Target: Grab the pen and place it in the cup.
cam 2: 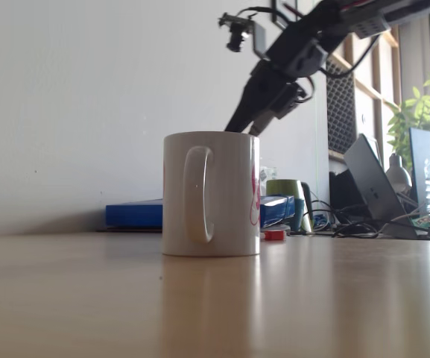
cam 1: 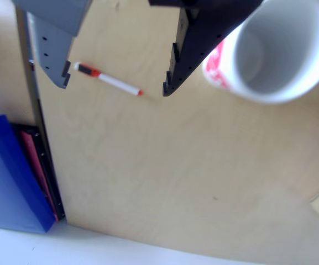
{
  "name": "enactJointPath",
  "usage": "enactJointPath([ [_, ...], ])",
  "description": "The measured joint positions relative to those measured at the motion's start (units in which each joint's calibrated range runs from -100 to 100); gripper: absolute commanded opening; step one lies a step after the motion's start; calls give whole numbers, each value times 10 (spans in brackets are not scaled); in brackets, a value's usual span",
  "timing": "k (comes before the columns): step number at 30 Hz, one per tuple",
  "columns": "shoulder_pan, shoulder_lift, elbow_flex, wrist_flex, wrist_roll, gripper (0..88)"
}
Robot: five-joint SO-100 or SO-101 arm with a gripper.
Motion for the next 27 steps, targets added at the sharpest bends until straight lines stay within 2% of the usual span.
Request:
enactJointPath([
  [6,39,128,-102,0,36,387],
  [11,75,186,-129,0,33,386],
  [17,98,198,-177,0,-28,386],
  [27,82,221,-215,0,-159,385],
])
